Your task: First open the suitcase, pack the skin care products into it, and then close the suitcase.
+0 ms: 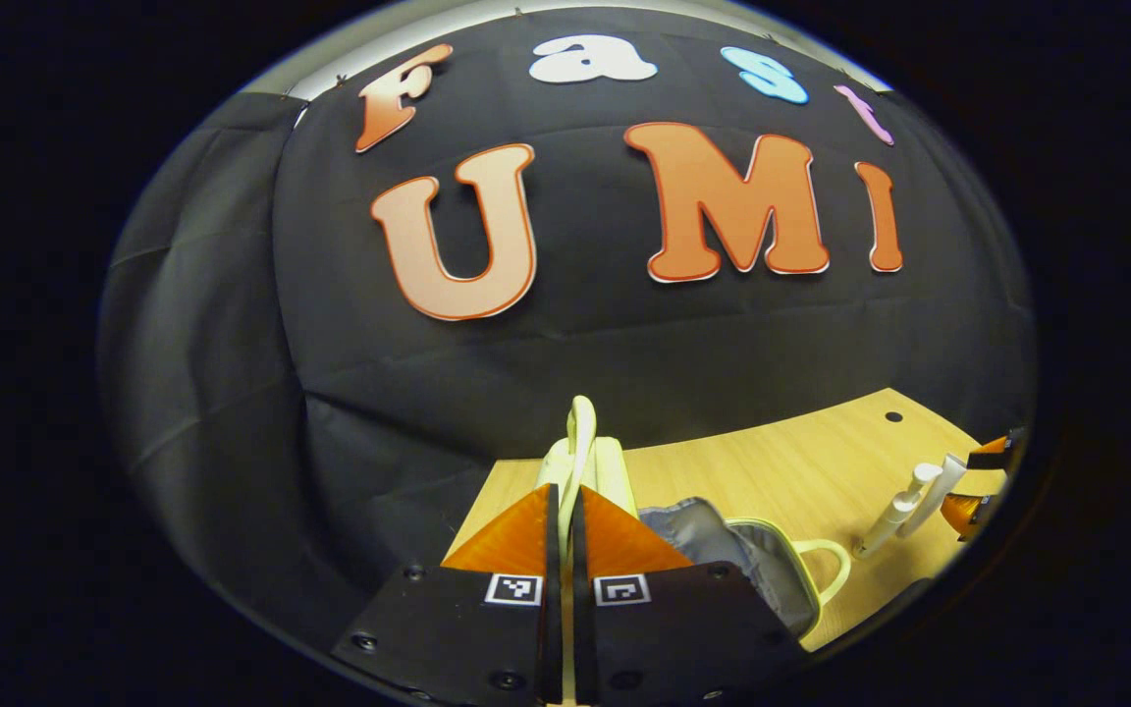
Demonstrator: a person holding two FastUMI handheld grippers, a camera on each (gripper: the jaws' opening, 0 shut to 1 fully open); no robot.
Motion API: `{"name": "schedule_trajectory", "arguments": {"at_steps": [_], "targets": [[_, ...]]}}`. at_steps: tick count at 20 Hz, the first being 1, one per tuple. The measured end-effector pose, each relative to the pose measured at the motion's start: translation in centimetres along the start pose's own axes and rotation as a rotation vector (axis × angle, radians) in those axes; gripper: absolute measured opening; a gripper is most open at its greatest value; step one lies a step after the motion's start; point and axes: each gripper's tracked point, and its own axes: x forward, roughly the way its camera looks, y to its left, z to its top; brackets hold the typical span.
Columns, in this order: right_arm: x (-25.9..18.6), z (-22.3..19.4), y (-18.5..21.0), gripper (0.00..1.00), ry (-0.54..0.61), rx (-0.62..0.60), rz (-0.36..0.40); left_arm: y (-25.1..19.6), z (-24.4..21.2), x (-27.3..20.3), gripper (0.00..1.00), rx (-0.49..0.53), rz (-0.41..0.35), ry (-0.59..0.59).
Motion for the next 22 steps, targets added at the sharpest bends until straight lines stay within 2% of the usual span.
{"name": "schedule_trajectory", "arguments": {"at_steps": [7, 11, 15, 20, 21, 22], "targets": [[0.6, -0.4, 0.6, 0.96, 0.029, 0.002, -0.023, 7.9, -4.1, 1.6, 0.05, -0.082, 0.084, 0.065], [0.2, 0.0, 0.2, 0.96, 0.028, -0.014, -0.049, 12.7, -8.5, 3.1, 0.05, -0.102, 0.121, 0.152], [-0.2, 0.8, 0.0, 0.96, 0.027, -0.037, -0.083, 16.6, -14.6, 4.6, 0.05, -0.068, 0.150, 0.274], [-0.9, 1.2, 0.4, 0.96, 0.034, -0.036, -0.113, 18.5, -20.9, 5.6, 0.06, -0.076, 0.167, 0.390], [-1.0, 1.3, 0.5, 0.96, 0.037, -0.035, -0.121, 18.6, -21.9, 5.9, 0.11, -0.081, 0.166, 0.414], [-1.1, 1.6, 0.5, 0.96, 0.037, -0.036, -0.128, 19.2, -23.1, 6.3, 0.11, -0.069, 0.187, 0.433]]}}
